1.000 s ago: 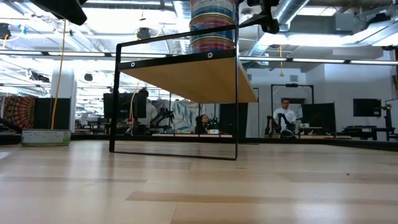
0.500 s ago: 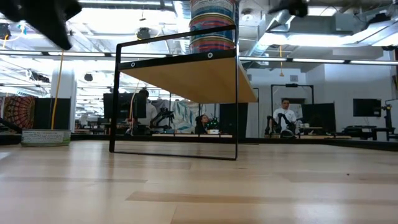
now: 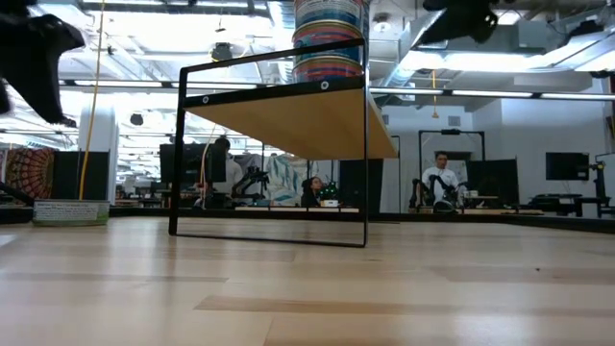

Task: Stack canned seafood by type on shelf
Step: Stack the green white tuna can on top of the green white tuna can on the shelf

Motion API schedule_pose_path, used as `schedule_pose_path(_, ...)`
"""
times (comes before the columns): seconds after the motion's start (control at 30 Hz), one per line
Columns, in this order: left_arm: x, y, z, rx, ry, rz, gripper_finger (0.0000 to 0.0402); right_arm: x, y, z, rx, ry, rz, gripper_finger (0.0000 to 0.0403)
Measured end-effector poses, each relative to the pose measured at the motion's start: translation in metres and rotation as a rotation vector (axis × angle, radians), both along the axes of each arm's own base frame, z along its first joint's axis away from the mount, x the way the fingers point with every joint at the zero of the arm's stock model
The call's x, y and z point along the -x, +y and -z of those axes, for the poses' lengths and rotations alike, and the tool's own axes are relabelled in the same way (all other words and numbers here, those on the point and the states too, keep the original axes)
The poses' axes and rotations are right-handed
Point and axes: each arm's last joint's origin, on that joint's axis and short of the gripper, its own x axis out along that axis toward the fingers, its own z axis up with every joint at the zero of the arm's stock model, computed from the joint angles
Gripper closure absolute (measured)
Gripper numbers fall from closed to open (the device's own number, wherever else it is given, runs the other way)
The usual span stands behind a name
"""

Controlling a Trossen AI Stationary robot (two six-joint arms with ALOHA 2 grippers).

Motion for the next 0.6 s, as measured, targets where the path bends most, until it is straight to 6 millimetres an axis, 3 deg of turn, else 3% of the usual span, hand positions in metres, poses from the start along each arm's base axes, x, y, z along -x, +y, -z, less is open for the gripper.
schedule_pose_path(0.23,0.014,0.036,0.014,-0.188,0.14,-0.27,0.0152,0.015,0.044,0.013,0.194,-0.202,0.068,0.0127)
schedule_pose_path(0.43,0.021,0.066,0.046,-0.271,0.299,-0.313,0.0152,0.037,0.055,-0.006,0.171,-0.311,0.048,0.0127)
schedule_pose_path(0.6,0.024,0.081,0.053,-0.384,0.342,-0.288,0.0152,0.051,0.066,-0.013,0.146,-0.356,-0.001,0.0127)
